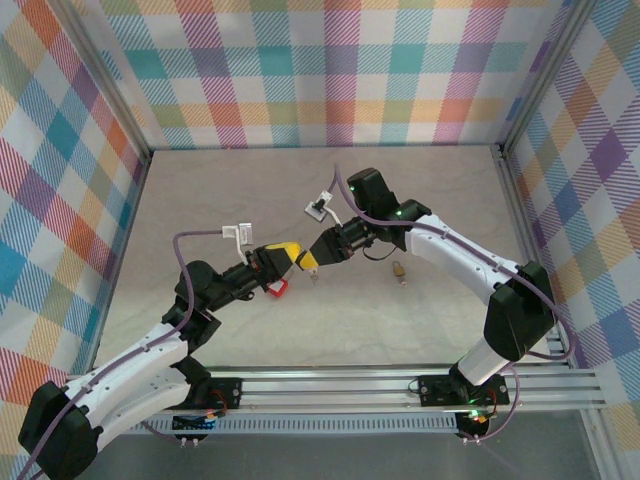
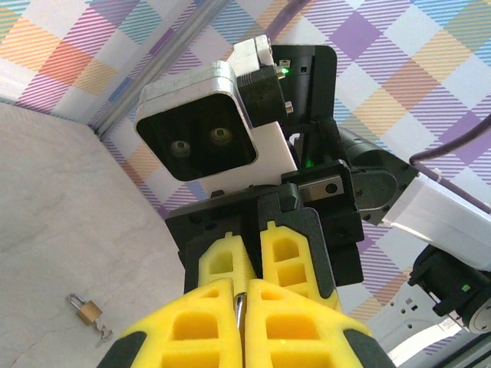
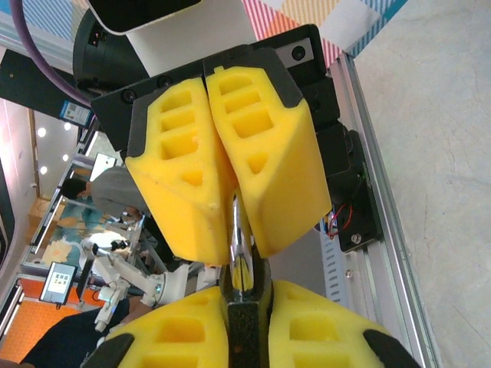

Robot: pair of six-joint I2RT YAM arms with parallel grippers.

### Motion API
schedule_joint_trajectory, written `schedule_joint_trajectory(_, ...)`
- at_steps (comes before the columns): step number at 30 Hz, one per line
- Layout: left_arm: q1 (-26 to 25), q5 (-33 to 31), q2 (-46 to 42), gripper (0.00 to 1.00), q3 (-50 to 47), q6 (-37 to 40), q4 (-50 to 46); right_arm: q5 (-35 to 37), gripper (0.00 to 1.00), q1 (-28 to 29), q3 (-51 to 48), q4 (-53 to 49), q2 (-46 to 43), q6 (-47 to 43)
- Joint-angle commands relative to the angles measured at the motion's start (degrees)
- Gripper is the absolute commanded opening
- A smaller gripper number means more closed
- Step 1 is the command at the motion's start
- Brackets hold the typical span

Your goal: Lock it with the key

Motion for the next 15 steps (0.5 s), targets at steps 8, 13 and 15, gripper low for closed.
schedule_joint_trajectory(8, -7.77, 18.71, 0.5, 0.0, -0.87, 5.84, -9.63, 4.32, 0.0, -2.89, 5.86, 14.75, 1.11, 3.34)
schedule_joint_trajectory(13, -7.77, 16.83, -0.91, 0.0, -0.18, 7.6, -12.54, 4.86, 0.0, -2.89, 3.96, 14.09, 0.22, 2.09)
schedule_joint_trajectory(15, -7.8, 16.28, -1.07, 0.0, 0.13, 8.11, -13.33, 4.9, 0.0, -2.97, 3.23, 14.1, -0.06, 1.88)
